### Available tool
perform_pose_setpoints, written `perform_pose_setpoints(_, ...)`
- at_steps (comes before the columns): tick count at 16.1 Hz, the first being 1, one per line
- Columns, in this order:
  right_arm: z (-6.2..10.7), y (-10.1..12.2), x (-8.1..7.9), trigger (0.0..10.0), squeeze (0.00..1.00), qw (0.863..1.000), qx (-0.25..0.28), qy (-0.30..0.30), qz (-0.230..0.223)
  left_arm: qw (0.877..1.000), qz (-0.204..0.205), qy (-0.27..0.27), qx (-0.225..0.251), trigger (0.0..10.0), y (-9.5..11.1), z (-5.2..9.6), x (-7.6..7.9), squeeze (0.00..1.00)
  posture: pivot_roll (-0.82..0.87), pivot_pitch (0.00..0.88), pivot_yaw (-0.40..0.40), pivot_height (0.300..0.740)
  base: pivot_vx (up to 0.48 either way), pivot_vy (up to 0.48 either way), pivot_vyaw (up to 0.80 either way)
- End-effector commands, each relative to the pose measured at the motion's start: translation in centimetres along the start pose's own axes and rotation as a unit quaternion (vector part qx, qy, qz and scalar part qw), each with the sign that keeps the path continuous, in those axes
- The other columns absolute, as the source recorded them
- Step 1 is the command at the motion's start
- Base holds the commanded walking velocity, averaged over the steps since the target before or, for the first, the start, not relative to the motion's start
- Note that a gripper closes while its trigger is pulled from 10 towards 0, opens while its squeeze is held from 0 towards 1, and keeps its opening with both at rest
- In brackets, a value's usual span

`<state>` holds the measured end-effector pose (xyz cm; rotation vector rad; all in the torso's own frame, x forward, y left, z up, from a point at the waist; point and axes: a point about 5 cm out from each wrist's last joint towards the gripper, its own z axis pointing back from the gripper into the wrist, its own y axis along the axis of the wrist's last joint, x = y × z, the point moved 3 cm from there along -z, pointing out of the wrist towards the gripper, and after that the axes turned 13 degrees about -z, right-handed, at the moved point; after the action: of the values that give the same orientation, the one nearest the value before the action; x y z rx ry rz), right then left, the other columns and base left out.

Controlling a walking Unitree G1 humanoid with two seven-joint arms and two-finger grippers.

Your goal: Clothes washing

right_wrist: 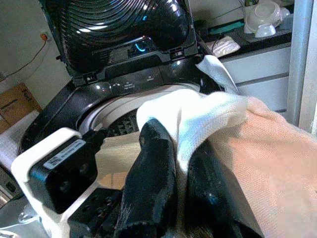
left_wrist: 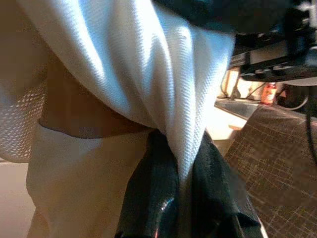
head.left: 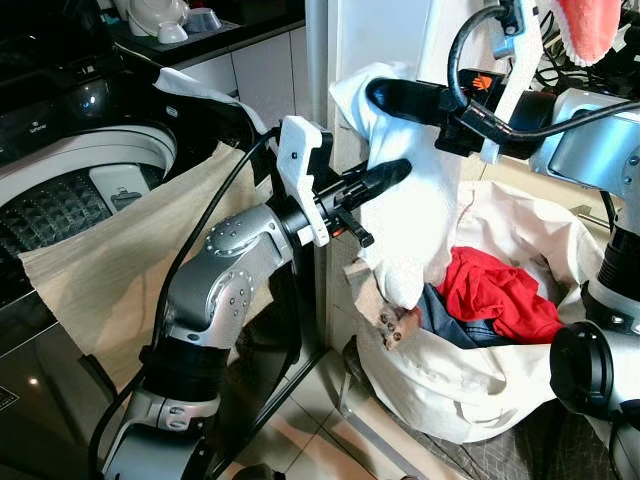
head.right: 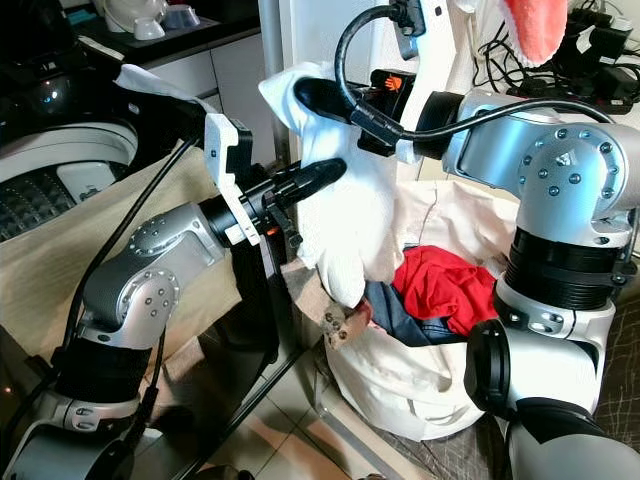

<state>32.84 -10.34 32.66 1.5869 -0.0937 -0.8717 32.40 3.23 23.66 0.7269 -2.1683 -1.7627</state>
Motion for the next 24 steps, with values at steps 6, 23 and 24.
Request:
perform_pose_setpoints(6, 1.2, 0.3, 0.1, 10.0, 1.0, 0.999, 0.004, -0.021, 0.034, 0.991, -0.082, 0.092, -0.048, 0.0, 0.8, 1.2, -4.4, 0.0, -0.07, 0.0, 0.062, 0.74, 0.0, 0.0, 0.0)
perform_pose_setpoints(23, -0.7, -8.0, -1.6, 10.0, 0.0, 0.988, -0.116, 0.026, 0.099, 0.696, -0.268, 0.528, -0.406, 10.0, -1.2, 17.3, -21.8, 1.0, -0.07, 0.0, 0.072, 0.74, 0.0, 0.0, 0.0)
perform_pose_setpoints(24, -0.8, -8.1, -1.7, 10.0, 0.0, 0.988, -0.116, 0.026, 0.099, 0.696, -0.264, 0.527, -0.411, 10.0, -1.5, 17.5, -21.7, 1.0, -0.07, 0.0, 0.072, 0.74, 0.0, 0.0, 0.0)
